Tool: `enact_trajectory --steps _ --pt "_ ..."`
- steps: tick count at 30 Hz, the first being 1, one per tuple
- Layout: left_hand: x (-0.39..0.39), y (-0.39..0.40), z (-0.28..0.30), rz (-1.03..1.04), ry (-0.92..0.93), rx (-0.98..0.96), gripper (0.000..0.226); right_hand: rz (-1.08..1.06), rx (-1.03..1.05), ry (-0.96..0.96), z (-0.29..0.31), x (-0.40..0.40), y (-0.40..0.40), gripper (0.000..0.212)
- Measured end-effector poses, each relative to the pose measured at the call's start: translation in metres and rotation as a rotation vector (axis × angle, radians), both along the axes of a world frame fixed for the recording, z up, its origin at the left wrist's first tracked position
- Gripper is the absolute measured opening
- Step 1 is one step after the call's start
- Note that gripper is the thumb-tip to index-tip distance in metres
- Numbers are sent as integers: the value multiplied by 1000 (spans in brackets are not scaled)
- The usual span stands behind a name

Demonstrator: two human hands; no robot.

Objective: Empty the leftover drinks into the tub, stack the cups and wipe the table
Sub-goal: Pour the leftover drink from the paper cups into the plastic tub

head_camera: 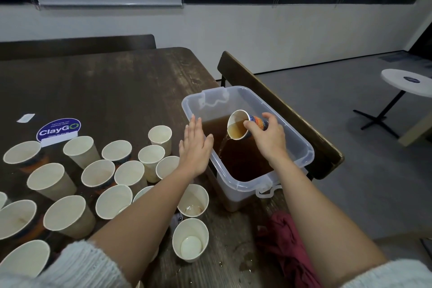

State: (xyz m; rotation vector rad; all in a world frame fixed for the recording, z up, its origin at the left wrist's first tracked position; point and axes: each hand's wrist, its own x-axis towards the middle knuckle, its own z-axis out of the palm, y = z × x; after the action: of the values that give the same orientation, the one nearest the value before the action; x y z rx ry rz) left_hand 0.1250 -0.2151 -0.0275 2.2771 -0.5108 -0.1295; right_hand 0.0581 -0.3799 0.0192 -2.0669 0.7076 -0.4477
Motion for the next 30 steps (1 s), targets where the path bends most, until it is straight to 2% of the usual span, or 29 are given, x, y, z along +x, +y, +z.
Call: enact_trajectory --steps 30 --pt "-1 -1 0 16 3 11 56 2 -86 -18 -5 4 -1 73"
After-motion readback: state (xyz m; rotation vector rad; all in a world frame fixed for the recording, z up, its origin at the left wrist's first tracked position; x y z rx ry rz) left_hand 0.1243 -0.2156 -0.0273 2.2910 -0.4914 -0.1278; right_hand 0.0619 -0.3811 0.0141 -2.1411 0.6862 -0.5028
